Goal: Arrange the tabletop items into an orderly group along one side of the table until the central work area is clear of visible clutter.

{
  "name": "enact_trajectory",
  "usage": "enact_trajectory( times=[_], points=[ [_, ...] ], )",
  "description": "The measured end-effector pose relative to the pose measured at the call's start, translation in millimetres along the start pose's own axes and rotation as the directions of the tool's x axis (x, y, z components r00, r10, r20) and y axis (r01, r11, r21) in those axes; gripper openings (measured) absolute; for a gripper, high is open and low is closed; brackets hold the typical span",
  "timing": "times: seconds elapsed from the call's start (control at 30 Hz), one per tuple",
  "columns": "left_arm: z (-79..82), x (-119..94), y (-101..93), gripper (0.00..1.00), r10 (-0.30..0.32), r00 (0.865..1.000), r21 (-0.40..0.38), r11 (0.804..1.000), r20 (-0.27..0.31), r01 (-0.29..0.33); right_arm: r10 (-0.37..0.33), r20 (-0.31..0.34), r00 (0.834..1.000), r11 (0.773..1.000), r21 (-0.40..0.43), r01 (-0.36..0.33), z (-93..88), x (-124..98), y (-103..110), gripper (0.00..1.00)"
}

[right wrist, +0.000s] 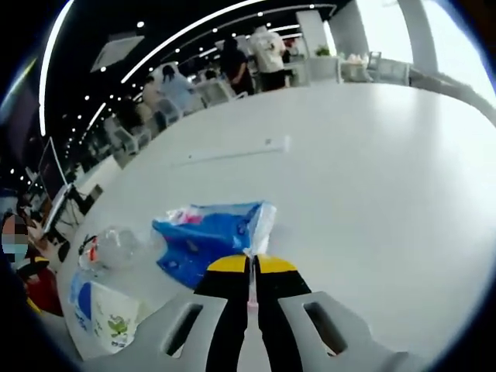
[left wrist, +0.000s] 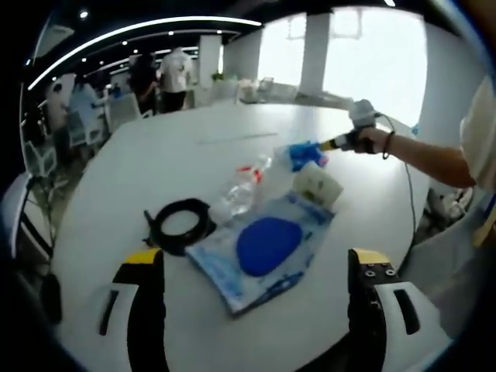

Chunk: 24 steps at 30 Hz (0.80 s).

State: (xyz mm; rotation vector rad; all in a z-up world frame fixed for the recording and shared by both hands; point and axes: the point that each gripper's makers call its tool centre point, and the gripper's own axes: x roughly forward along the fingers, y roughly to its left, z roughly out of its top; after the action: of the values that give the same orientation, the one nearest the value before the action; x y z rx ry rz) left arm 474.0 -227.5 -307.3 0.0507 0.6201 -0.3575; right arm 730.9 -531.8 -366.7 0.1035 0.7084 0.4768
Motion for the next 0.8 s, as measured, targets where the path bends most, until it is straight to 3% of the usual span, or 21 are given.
enact_trajectory(
  times=[0.23, 0.47, 0.6, 0.8],
  points=[
    [-4.2, -0.4, 2.4, 0.95, 0.008, 1.0, -0.003, 1.0, -0.02, -0.008, -0.017, -0.009, 1.0, 1.0, 0.009, 0.017, -4.7, -1.5, -1.1, 0.08],
    [-5.7, -0.5, 4.0, 0.95, 0.011, 0.999, -0.003, 1.0, -0.03, -0.011, -0.046, 0.031, 0.998, 0.999, -0.014, 0.047, 3.9, -15.3, -0.4, 0.24],
    [-5.5, -0.5, 2.2, 0.96, 0.004, 1.0, 0.004, 1.0, -0.03, -0.004, -0.039, 0.048, 0.998, 0.999, -0.016, 0.039, 7.6, -19.9, 6.8, 0.38],
    [-5.4, -1.1, 1.7, 0.97, 0.004, 0.999, 0.011, 1.0, -0.034, -0.003, 0.022, 0.054, 0.998, 0.998, -0.053, -0.019, 6.5, -31.3, 41.8, 0.6]
  ],
)
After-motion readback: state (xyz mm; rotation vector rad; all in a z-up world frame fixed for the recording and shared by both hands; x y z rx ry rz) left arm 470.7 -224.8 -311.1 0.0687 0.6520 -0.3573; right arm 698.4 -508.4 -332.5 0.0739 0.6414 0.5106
